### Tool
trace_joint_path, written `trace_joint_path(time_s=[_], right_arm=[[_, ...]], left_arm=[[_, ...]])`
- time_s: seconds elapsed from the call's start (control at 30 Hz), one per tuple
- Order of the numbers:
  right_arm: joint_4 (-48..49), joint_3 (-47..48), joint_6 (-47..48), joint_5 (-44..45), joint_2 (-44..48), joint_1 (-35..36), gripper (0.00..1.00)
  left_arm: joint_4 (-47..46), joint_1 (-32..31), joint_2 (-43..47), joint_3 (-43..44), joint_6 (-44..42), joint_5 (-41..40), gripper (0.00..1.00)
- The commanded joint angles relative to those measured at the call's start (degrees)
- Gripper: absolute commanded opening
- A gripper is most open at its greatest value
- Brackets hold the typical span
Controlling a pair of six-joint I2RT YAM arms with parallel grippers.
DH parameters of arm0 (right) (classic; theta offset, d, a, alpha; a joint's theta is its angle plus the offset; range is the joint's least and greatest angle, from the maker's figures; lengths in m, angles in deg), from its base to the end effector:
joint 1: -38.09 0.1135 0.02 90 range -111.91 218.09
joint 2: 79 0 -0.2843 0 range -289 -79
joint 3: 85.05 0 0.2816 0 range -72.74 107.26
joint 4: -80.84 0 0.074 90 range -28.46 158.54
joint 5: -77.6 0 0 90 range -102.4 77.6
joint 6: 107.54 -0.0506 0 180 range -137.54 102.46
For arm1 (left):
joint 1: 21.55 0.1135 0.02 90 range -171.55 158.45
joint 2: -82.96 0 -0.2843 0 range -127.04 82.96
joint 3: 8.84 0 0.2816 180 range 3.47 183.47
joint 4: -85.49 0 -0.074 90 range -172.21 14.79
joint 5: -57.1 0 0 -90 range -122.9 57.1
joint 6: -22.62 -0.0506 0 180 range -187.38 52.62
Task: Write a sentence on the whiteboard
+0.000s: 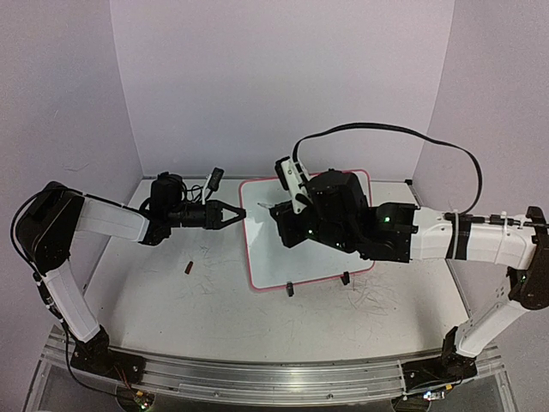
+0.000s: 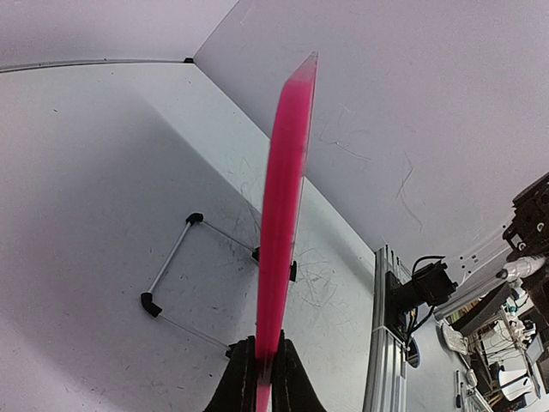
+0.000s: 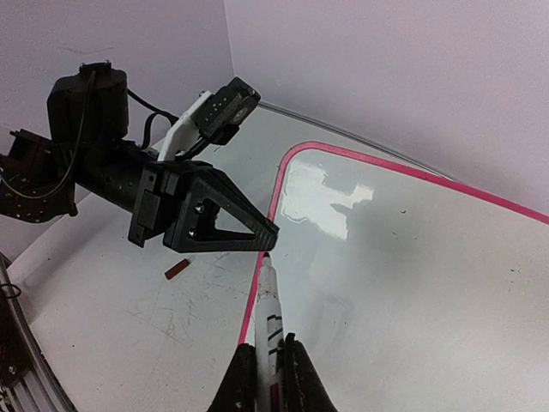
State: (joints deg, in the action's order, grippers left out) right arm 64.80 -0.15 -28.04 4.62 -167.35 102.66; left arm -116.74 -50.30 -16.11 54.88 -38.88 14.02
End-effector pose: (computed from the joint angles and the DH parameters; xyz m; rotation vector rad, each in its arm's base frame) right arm 0.1887 0.3624 0.3399 -0.6958 1.8128 0.6025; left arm 0.3331 -0.2249 0.2067 0.6448 1.8587 -1.4159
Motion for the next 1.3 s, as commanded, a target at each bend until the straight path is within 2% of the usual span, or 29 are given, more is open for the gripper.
trace_joint_path(time_s=[0.0,1.27], right_arm=[[2.07,0.87,0.52,0.69,-0.64,-0.24,0.00],[2.22,10.80,3.55,3.03,-12.49,-2.84,0.00]], left_arm=[[2.36,0.06,1.39,1.99,0.72,-0.72,0.00],[3.45,0.10,1.41,2.47,-0.03,-0.76,0.00]])
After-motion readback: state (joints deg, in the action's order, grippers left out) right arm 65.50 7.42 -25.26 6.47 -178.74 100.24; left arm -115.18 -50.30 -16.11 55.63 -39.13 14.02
